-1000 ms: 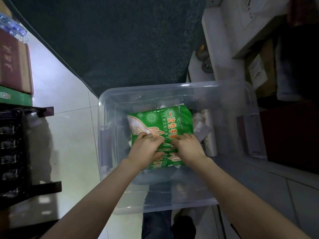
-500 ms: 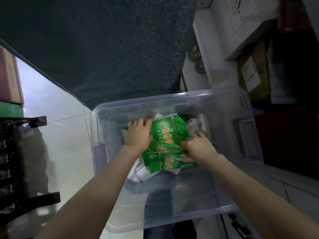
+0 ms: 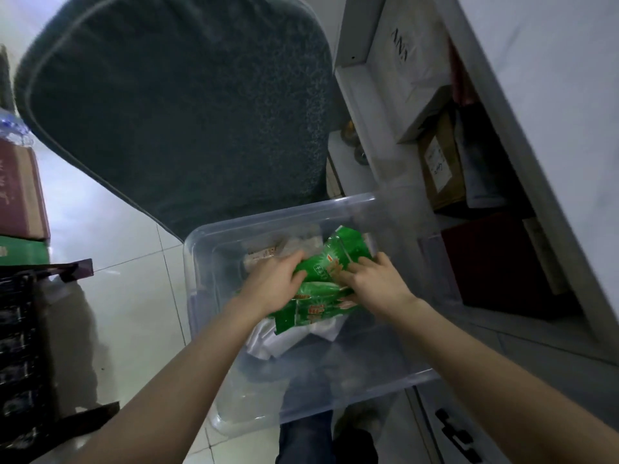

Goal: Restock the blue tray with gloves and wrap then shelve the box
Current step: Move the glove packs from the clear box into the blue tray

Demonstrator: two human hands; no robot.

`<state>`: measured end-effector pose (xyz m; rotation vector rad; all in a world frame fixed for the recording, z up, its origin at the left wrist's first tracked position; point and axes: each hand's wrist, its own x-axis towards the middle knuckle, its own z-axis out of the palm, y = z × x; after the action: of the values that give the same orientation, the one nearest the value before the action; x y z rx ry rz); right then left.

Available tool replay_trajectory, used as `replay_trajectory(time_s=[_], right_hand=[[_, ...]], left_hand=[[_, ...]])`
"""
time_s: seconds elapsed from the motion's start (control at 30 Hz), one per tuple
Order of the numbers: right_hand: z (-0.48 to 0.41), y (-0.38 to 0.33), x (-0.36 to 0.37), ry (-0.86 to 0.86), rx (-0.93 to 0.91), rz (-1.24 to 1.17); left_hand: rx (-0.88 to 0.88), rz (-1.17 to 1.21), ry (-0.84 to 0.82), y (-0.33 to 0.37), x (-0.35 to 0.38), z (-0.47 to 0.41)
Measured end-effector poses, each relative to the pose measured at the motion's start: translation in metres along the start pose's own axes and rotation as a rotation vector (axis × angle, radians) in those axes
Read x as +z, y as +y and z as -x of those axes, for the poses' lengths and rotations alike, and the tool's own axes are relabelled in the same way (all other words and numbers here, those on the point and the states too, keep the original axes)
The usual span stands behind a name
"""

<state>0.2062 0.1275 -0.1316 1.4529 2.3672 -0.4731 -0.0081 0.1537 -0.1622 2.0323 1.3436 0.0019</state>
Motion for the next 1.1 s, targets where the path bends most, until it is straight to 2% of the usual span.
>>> replay_trajectory(time_s=[0.13,0.23,0.3,0.47,0.77,0.87,0.97,1.1], right_hand=[[0.021,-0.001,-0.034,0.038,0.012,-0.004],[0.041,-0.002,-0.058,0.102,0.006,-0.005],[0.056,-0.007,-0.077,0.158,0.005,0.004],[0.101,-0.023,-0.120,0.290,0.035,0.041],[0.188,-0.028,-0.194,0.552,0.181,0.127],[0.230,-0.023,-0.215,0.614,0.198,0.168],[0.282,-0.022,-0.239,0.627,0.297,0.109],[0.368,-0.021,-0.257,0.748,0.376,0.093]], left_hand=[[0.064,0.000,-0.096,0.034,-0.028,0.014],[0.143,-0.130,-0.132,0.059,-0.044,0.033],[0.208,-0.233,-0.106,0.074,-0.052,0.046],[0.204,-0.188,0.008,0.104,-0.086,0.066],[0.287,-0.269,0.141,0.194,-0.169,0.106],[0.362,-0.254,0.176,0.237,-0.192,0.126],[0.478,-0.220,0.196,0.287,-0.210,0.148],[0.613,-0.301,0.253,0.363,-0.222,0.173]])
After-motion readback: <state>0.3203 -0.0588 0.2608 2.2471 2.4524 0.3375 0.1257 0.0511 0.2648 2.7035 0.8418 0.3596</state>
